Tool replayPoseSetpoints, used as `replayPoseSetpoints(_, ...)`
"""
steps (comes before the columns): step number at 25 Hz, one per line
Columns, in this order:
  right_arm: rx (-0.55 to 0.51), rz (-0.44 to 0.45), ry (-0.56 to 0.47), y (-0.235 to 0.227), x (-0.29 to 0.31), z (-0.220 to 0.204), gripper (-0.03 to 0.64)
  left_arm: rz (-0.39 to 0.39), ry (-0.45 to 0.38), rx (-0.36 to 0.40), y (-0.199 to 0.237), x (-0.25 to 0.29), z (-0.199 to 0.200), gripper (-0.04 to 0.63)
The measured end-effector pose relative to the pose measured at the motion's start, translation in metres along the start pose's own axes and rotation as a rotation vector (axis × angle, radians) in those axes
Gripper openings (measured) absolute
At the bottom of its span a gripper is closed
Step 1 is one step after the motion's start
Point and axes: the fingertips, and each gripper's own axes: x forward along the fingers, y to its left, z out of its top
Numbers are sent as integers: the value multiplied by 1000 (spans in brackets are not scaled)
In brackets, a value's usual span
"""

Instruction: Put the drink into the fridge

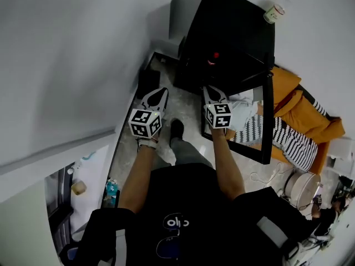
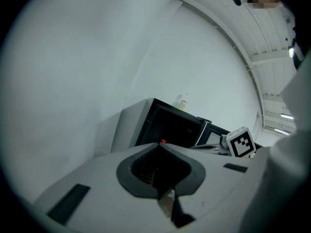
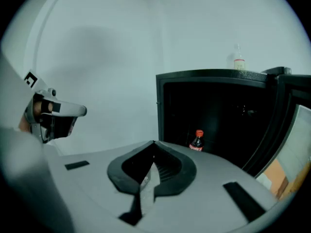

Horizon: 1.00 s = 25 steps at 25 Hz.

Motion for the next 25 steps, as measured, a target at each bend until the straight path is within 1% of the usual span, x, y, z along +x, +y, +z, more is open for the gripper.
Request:
replayPoseSetpoints(3, 22, -7, -18, 31, -24, 8, 9, -28, 2, 23, -5, -35, -1, 6)
replayPoseSetpoints(6, 54, -8, -49, 70, -50, 17, 9, -44, 27, 59, -6, -78, -4, 6)
replayPoseSetpoints(8, 56, 21, -62, 105, -64, 20, 9, -44, 30, 67, -4, -110, -4, 6)
replayPoseSetpoints(10, 34, 70, -65, 141, -76, 20, 9, -47, 17, 59, -3, -136, -2, 6)
replayPoseSetpoints(12, 6, 103, -69, 172, -90, 18, 9, -64, 1, 57, -7, -157, 3, 6)
replayPoseSetpoints(14, 4, 117, -78, 197, -104, 16, 9, -87, -11, 78, -14, -176, 6, 6)
replayPoseSetpoints(17, 20, 137, -103, 229, -118, 17, 9, -110, -29, 113, -21, -200, 11, 6)
replayPoseSetpoints(20, -1, 147, -134, 258, -133, 25, 9, -127, -48, 125, -26, -219, 15, 6)
replayPoseSetpoints(25, -32, 151, -181, 287, -155, 40, 9, -145, -60, 165, -36, -242, 20, 6)
